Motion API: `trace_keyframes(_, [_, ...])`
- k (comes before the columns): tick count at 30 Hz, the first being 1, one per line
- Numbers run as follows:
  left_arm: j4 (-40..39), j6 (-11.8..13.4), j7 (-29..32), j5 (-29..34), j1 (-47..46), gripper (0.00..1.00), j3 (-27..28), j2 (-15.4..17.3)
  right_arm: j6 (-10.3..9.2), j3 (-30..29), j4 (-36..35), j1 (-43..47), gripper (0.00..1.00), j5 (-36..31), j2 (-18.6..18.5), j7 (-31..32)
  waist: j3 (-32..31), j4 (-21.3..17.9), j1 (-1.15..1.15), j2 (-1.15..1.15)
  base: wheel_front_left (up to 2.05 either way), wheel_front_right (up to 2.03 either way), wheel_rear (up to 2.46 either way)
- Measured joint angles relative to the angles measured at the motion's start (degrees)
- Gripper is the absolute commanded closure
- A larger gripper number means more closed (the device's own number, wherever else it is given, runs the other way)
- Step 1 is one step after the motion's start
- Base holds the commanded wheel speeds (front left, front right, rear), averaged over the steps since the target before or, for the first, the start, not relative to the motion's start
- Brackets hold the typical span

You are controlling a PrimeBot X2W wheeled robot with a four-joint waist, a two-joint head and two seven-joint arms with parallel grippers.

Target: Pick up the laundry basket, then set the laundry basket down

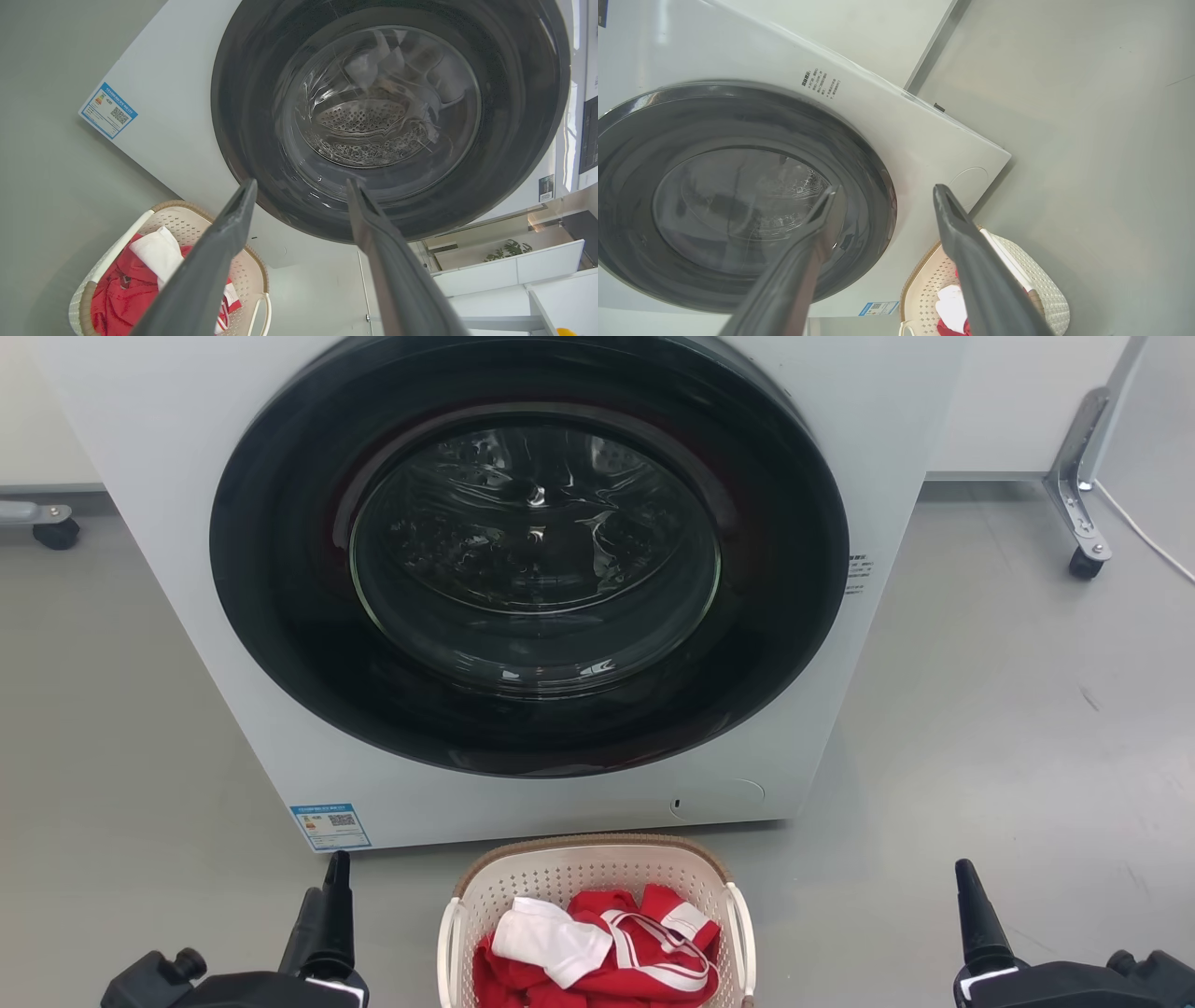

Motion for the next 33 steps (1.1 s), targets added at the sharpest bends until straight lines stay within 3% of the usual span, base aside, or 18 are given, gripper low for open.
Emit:
trace_keyframes(14, [-2.7, 2.5, -3.5, 21.4, 1.2, 0.00, -4.5, 1.7, -2.42, 5.2, -1.9, 0.0, 0.00, -18.1, -1.5, -3.4, 0.3, 0.0, 0.00, 0.00, 0.00, 0.00, 0.00])
trace_keyframes(33, [-6.0, 5.1, -7.1, 40.1, 2.4, 0.00, -7.3, 1.8, -4.95, 8.7, -5.0, 0.0, 0.00, -35.0, -2.1, -7.1, 0.7, -0.1, 0.00, 0.00, 0.00, 0.00, 0.00])
